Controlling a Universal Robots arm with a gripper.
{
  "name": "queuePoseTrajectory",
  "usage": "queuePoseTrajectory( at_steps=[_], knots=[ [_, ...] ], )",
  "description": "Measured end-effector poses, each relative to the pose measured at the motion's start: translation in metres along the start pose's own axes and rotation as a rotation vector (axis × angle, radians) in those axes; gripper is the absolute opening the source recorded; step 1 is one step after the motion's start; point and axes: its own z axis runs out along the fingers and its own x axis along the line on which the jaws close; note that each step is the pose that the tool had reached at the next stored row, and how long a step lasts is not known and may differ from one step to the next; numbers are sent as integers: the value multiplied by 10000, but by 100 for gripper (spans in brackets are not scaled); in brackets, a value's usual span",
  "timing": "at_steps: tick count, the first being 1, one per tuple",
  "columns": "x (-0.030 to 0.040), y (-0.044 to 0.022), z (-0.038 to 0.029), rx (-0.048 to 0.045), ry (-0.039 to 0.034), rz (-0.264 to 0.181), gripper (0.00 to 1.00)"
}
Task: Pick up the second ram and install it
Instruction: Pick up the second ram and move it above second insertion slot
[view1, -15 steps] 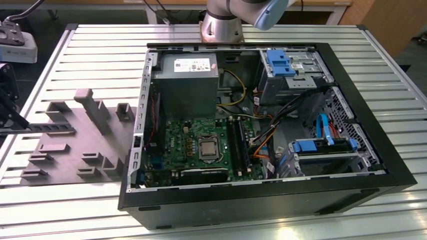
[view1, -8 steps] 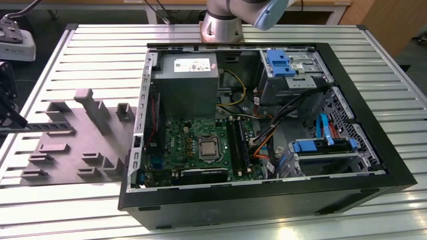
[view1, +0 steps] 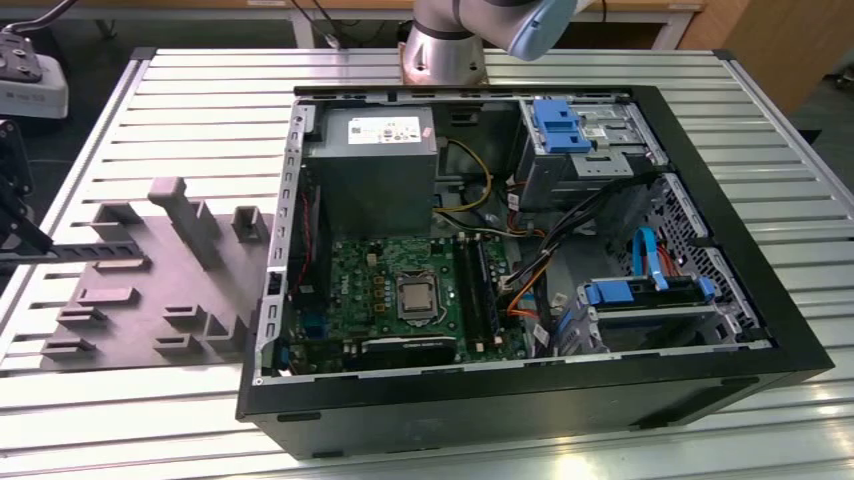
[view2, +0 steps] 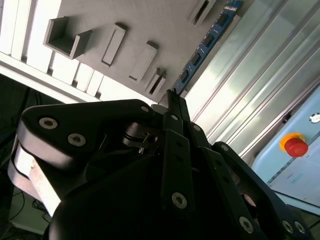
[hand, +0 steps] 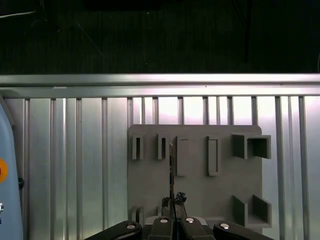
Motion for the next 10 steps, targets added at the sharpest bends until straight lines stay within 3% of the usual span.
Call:
queuePoseTrajectory(
  at_steps=[10],
  knots=[
    [-2,1,-50,1,0,0,11]
  ],
)
